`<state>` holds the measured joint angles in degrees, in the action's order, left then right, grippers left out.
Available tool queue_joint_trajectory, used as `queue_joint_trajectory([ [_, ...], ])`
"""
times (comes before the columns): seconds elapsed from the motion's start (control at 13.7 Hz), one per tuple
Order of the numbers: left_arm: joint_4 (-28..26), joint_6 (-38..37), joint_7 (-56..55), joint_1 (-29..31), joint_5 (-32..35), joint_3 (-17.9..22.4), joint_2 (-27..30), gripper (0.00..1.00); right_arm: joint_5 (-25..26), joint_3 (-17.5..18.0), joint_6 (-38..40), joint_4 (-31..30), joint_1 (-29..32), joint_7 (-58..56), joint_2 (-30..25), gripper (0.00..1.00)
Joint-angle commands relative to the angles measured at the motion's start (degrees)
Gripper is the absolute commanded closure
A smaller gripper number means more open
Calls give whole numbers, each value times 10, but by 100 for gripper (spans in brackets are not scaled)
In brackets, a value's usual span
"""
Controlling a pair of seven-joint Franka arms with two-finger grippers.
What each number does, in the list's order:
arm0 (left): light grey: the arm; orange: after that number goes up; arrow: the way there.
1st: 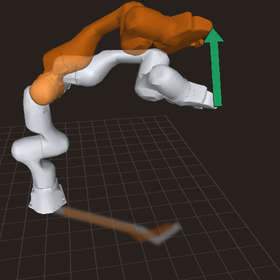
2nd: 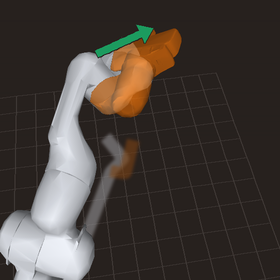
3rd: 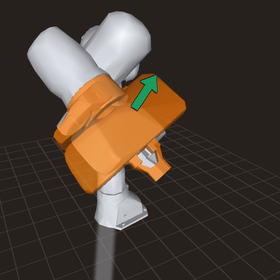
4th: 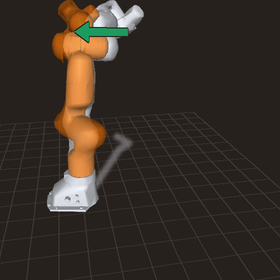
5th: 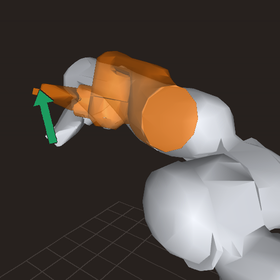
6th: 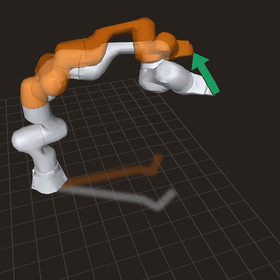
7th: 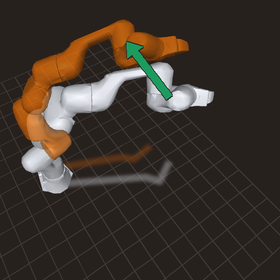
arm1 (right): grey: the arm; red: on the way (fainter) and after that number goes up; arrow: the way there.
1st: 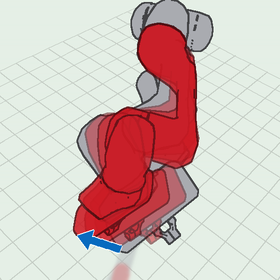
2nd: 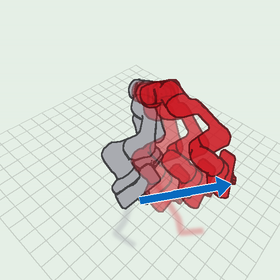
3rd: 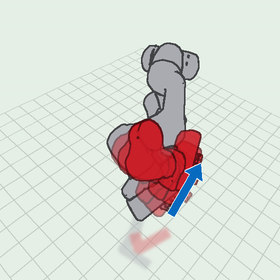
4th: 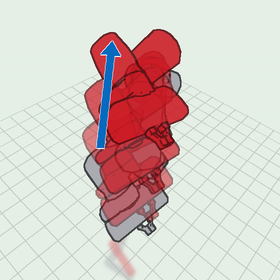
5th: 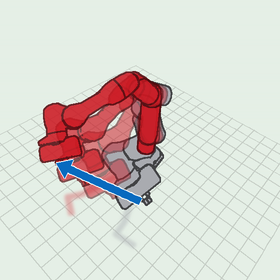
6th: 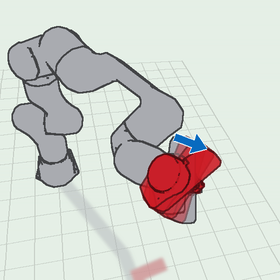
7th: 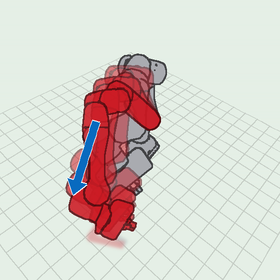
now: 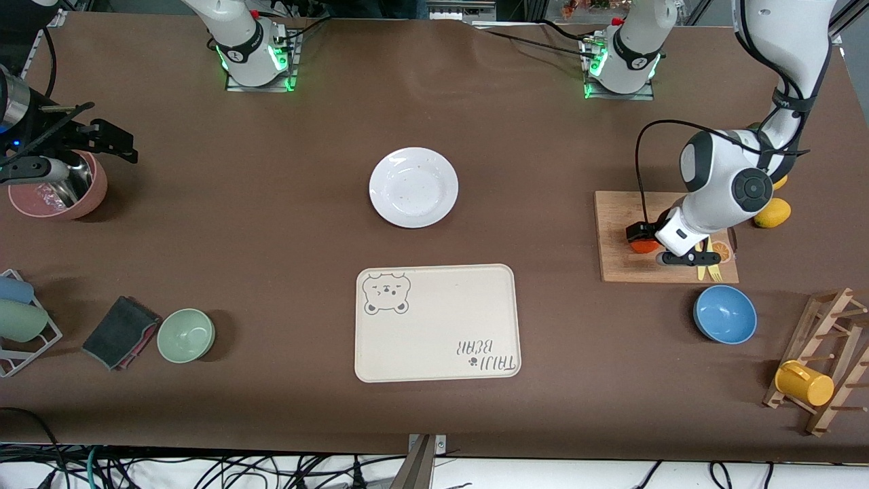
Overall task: Place orange and plate with both arms
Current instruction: 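Close the left gripper on the orange and lift it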
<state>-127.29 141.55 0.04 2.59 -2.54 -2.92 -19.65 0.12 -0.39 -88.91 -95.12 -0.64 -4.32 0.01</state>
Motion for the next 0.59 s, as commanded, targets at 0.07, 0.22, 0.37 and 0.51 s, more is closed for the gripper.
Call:
queue_joint_trajectory([
  [0.07,-1,15,0,-3,11,-1,-1,89,-2,0,10,13,0,-3,3,0],
  [0.22,2,7,-2,-5,11,-2,10,100,-2,0,10,13,0,-3,3,0],
  [0.37,24,-27,-15,-6,10,-22,19,100,-2,0,10,13,0,-3,3,0],
  [0.51,63,-76,-93,-6,10,-65,17,100,-2,0,10,13,0,-3,3,0],
])
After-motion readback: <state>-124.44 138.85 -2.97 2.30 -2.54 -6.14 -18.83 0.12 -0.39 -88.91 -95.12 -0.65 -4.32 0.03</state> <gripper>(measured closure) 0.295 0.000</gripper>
